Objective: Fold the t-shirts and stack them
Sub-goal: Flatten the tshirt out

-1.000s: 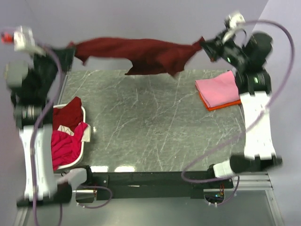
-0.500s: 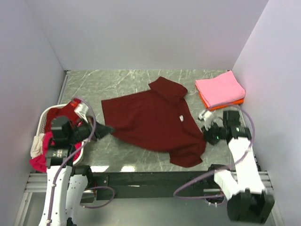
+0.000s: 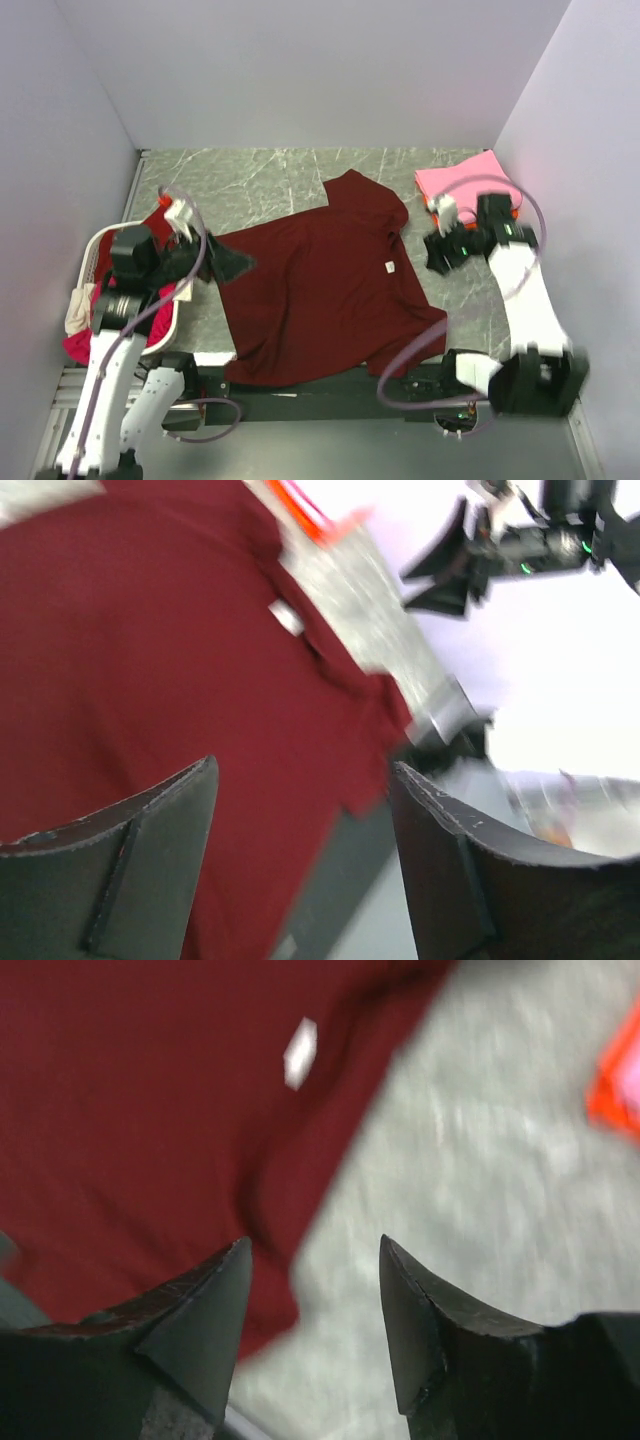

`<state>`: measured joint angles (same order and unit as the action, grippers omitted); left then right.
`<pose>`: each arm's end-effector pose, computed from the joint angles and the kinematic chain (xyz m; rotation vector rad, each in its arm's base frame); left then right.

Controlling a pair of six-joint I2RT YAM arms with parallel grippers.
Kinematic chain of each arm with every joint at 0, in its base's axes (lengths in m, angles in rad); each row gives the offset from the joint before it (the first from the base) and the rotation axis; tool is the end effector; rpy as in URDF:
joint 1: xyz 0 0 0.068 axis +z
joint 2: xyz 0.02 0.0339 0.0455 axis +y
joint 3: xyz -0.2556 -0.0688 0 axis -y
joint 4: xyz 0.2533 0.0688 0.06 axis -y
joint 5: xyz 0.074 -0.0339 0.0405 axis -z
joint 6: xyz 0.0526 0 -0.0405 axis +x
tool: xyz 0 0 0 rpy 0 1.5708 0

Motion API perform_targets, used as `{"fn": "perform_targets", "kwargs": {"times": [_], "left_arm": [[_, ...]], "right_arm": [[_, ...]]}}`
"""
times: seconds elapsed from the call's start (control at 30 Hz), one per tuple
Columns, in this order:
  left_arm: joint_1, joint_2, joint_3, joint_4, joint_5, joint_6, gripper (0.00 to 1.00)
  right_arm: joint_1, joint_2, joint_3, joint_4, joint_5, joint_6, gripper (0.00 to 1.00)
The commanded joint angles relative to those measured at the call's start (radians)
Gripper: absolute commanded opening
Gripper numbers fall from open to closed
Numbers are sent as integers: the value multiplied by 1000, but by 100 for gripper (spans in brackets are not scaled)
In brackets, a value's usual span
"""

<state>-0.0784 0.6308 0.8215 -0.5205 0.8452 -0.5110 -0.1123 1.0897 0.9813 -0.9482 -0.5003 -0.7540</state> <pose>0.1504 -0.0513 0.3359 0.1854 1.9533 -1.1916 0.2206 0.0005 0.2677 -0.9318 2.2804 0.2988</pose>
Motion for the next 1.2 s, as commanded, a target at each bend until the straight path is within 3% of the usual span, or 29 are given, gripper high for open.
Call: {"fn": "perform_targets", "kwargs": {"times": [0.0,0.1,0.17,0.27,0.33,0.63,0.87,1.0,1.07,1.17], "left_arm": [[0,159,22,144,-230,-59,74],[-4,352,39,204,-218,-63,64],[-18,492,62,231,-234,-60,55],[-79,636,100,231,-323,-58,54],[-121,702,123,212,-394,-50,55],[-190,823,82,264,-575,-103,56],[-199,863,51,315,-586,-133,56],[-201,892,48,332,-591,-135,56],[-201,902,47,335,-594,-138,56],[-201,914,45,336,-612,-138,56]], "right_arm": [[54,240,156,192,-185,211,60],[97,455,313,238,-218,335,51],[144,576,396,253,-120,392,49],[197,664,444,319,79,552,48],[212,690,450,336,126,611,50],[283,789,434,381,327,683,50],[304,828,465,371,443,667,42],[306,835,461,368,451,653,21],[304,843,470,361,454,642,3],[293,825,484,376,499,608,0]]}}
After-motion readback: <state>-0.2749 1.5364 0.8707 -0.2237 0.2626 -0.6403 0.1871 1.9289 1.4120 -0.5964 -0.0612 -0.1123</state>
